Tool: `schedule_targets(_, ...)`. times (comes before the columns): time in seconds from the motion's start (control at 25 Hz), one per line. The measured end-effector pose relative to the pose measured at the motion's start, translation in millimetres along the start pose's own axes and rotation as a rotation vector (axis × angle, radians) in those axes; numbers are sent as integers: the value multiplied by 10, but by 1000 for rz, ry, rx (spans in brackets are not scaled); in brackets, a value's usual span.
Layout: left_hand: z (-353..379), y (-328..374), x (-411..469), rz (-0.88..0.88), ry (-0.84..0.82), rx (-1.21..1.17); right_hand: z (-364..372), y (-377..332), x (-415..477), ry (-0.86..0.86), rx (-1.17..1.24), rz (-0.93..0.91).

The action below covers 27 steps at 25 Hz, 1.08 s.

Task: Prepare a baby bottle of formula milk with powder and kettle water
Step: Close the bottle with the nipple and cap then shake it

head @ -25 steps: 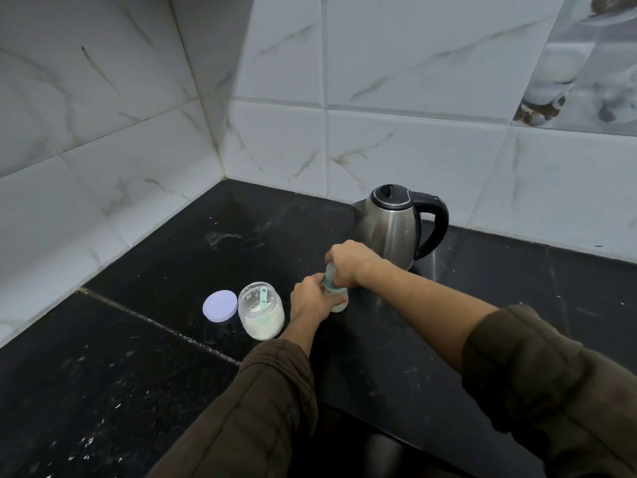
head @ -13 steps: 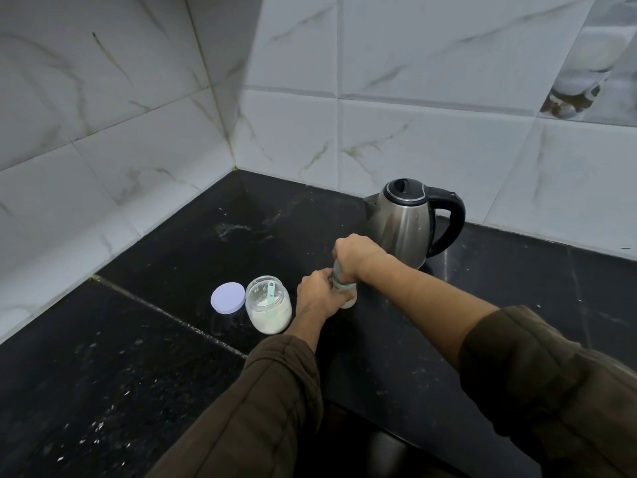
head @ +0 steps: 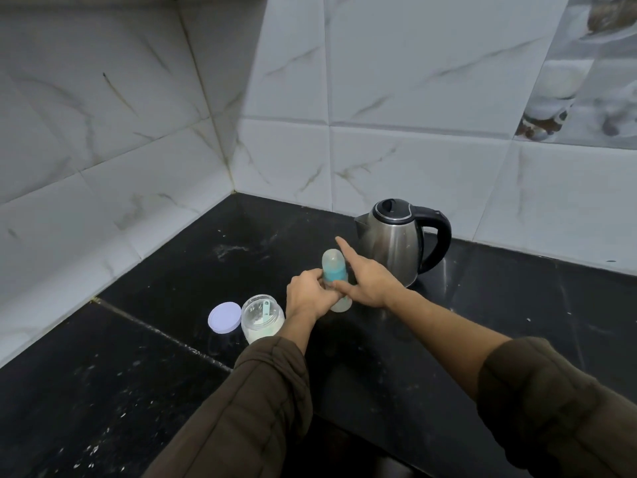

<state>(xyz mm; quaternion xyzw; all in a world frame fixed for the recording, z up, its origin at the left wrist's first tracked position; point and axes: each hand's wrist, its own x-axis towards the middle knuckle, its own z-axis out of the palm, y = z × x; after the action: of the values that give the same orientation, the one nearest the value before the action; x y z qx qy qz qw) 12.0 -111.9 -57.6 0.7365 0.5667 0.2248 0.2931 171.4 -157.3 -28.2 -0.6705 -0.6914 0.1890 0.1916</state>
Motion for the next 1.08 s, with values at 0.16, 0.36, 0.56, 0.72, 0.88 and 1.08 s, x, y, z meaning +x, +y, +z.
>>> schedule_targets(0.16,-145,213,-33,119,107,-82,-179,-53,-57,65,189,-69)
schedule_targets(0.36,-382,468,-25,254,307,-91,-485,-255,35,107,297,-112)
schedule_targets(0.56,-623,718,26,351,413,-52,-698,-436,186,274,272,-241)
schedule_targets(0.72,-811,742,92,409,317,-78,-846,-412,253,425,387,-227)
schedule_targets(0.88,-982,672,103,282,478,-168,-1337,-506,332,764,1124,19)
schedule_targets(1.08,-1087,768,184,97,498,-150,-1641,-880,317,318,1388,-66)
